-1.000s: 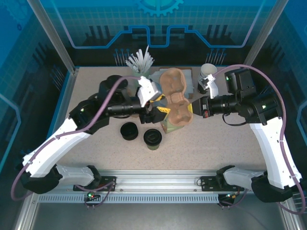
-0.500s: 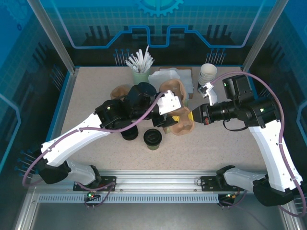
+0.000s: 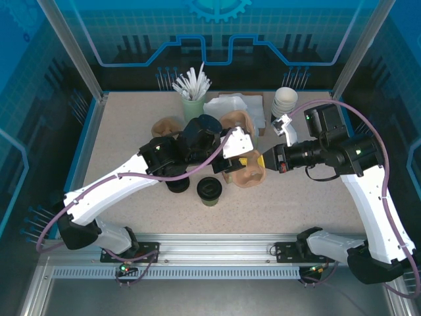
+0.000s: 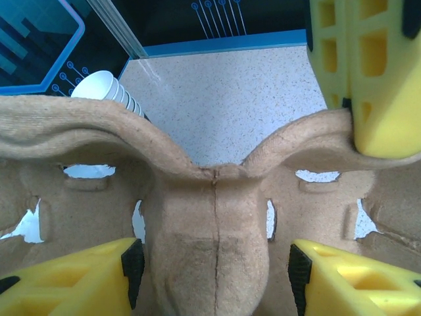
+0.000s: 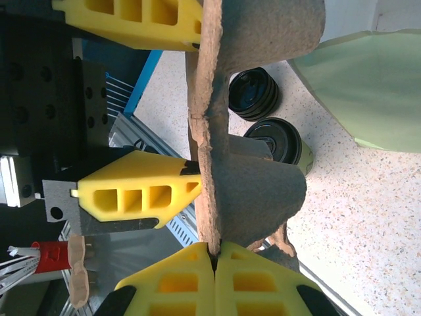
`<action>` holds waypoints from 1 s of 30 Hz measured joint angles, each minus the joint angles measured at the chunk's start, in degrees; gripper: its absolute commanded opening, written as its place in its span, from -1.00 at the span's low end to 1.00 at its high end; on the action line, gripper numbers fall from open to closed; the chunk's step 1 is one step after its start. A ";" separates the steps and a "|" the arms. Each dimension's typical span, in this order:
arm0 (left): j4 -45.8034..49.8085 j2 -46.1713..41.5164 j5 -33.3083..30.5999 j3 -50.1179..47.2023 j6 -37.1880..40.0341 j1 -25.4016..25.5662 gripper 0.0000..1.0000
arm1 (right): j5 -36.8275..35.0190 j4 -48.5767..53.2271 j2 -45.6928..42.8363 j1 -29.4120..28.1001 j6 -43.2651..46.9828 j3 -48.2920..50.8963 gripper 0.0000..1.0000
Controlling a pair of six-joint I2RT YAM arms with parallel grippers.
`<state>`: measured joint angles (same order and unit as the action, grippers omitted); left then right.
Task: Pack the takeout coffee
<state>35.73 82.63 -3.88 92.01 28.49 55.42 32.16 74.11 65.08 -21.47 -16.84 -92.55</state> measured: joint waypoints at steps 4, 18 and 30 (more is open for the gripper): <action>-0.11 0.17 0.00 0.00 0.04 0.00 0.13 | -0.02 -0.02 0.02 -0.26 0.00 0.15 -1.00; 0.09 1.88 -0.28 1.05 -0.02 0.04 0.00 | -0.28 -0.02 0.02 -0.35 0.46 0.85 -0.92; 0.02 1.88 -0.85 1.29 -0.50 0.02 -0.09 | -3.26 -0.17 -1.27 -0.35 1.84 0.87 -0.27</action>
<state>35.75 84.51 -4.73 93.30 27.99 55.44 28.91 73.93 63.81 -21.82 -15.00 -91.68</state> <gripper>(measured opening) 0.460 0.318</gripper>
